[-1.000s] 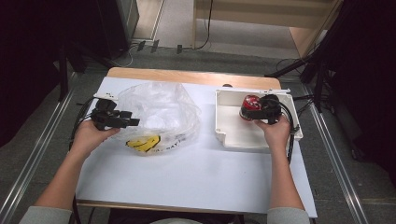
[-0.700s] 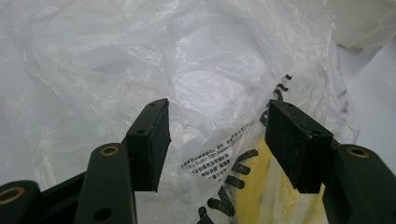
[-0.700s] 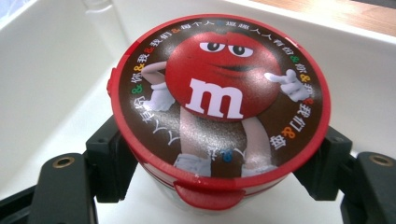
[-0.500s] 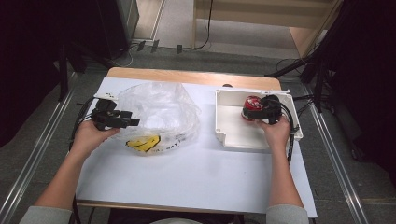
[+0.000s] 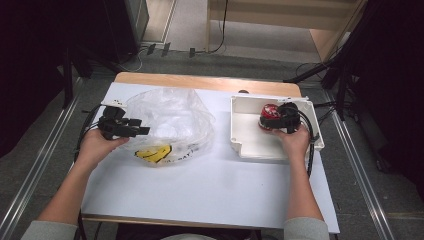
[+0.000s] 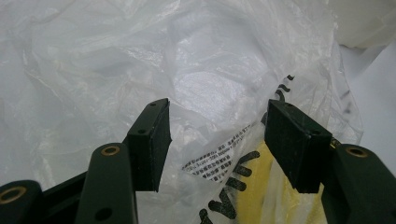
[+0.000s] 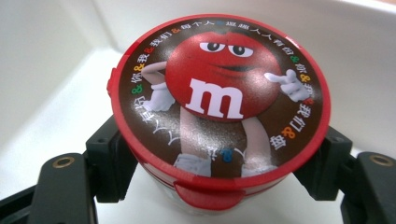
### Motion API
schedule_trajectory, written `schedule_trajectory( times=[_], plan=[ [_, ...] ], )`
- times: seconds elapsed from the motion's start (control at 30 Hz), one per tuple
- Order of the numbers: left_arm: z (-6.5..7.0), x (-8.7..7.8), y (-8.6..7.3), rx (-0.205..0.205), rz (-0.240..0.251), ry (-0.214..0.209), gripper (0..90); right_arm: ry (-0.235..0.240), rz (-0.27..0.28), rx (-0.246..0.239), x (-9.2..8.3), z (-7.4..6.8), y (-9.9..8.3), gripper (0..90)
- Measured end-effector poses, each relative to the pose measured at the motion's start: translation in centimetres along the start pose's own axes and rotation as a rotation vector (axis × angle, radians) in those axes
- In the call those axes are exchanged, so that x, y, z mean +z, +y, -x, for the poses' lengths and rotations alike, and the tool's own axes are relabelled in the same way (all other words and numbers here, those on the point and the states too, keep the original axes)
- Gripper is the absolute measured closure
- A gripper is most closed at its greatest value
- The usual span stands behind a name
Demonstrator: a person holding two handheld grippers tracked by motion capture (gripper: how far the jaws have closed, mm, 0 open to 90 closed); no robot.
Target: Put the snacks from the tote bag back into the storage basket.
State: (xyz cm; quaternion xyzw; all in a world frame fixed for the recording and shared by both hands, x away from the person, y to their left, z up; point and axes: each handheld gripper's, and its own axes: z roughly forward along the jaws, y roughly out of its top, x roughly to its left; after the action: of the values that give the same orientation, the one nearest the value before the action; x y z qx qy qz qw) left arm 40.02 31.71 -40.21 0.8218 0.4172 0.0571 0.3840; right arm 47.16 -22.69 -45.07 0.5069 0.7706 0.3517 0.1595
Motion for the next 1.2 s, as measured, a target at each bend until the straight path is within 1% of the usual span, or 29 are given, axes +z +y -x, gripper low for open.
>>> schedule_trajectory(
  times=[0.2,0.3,0.33,0.53,0.63,0.73,0.9,1.0,1.1,1.2],
  plan=[
    [0.0,0.0,0.0,-0.002,-0.001,0.000,41.7,0.000,-0.019,0.000,0.3,0.1,-0.2,26.3],
    [0.0,0.0,0.0,0.000,-0.004,-0.001,41.7,0.005,-0.014,0.004,0.3,0.1,-0.2,26.2],
    [0.0,0.0,0.0,-0.002,-0.003,-0.001,41.7,0.004,-0.010,0.000,0.3,0.1,-0.3,26.2],
    [0.0,0.1,0.0,-0.003,-0.008,-0.003,41.7,0.015,-0.003,0.022,0.4,0.3,-0.5,26.0],
    [0.0,0.1,0.0,-0.004,-0.010,-0.003,41.7,0.016,-0.005,0.024,0.4,0.3,-0.6,25.8],
    [0.0,0.2,-0.1,0.003,-0.014,-0.002,41.7,0.012,-0.008,0.018,0.5,0.2,-0.7,25.3],
    [-0.1,0.2,-0.1,0.000,-0.012,-0.002,41.7,0.001,-0.007,-0.005,0.9,-0.1,-0.7,24.7],
    [-0.1,0.2,-0.1,0.001,-0.013,-0.003,41.7,-0.003,0.001,0.006,1.0,0.0,-0.7,24.3],
    [0.0,0.2,-0.1,0.003,-0.016,-0.003,41.6,0.018,0.003,0.031,1.1,0.3,-0.7,23.0],
    [-0.1,0.2,-0.1,0.002,-0.014,-0.004,41.6,0.027,-0.002,0.043,1.1,0.4,-0.8,22.4]
  ],
)
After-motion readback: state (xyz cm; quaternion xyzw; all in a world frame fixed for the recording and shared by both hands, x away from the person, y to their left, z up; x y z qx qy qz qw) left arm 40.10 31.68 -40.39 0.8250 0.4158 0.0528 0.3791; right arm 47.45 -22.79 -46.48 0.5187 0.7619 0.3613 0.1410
